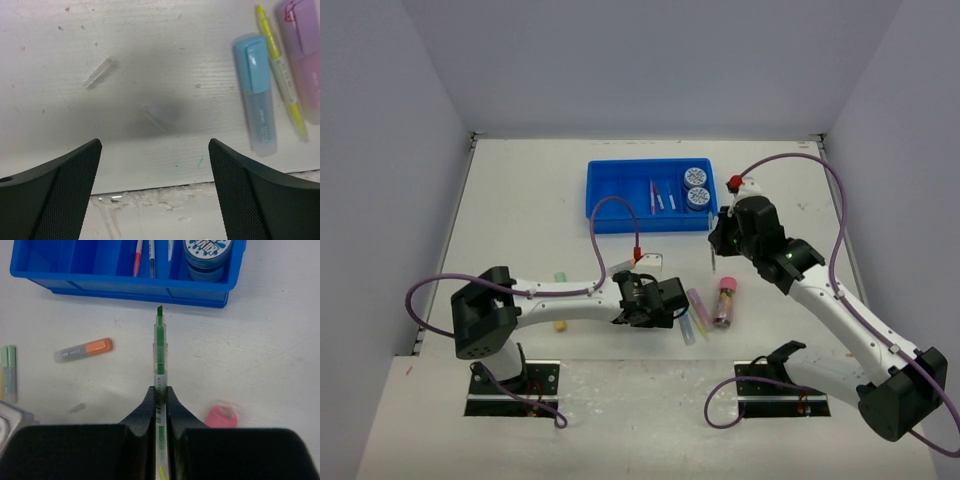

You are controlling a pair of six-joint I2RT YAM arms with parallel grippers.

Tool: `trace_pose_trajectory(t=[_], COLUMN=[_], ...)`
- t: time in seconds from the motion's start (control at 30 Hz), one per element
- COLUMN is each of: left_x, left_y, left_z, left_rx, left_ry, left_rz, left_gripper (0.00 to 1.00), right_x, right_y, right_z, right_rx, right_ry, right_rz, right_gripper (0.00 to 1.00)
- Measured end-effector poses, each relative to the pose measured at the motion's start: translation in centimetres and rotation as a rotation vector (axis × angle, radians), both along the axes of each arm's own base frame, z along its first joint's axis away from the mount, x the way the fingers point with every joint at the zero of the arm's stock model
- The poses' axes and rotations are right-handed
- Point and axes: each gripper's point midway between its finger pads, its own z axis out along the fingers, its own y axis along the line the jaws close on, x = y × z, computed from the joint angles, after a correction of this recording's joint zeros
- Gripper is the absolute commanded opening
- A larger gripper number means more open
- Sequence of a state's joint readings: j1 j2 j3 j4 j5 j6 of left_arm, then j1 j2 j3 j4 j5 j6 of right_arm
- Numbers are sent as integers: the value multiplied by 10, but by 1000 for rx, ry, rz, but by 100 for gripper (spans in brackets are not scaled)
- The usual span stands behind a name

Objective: Sort the stationery into containers
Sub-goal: Close the pen cap on the pen.

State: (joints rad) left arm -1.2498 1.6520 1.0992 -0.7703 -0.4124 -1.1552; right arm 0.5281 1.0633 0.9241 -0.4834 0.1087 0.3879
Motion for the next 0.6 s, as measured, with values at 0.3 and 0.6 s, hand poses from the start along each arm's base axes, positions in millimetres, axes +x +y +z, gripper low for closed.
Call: trace_pose_trajectory(t=[0.3, 0.6], left_x=[-5, -10], left_y=[-25, 2], left_z=[-3, -24], left_rx=[85, 147], left_ry=[4, -4], left_rz=[370, 527], left_gripper=[59, 47], right_x=[2, 2], right_y=[-9, -10], right_z=[10, 10], right_rx=[7, 7], right_ry=[-34, -34], right_rz=[-49, -52], right_gripper=[0, 0])
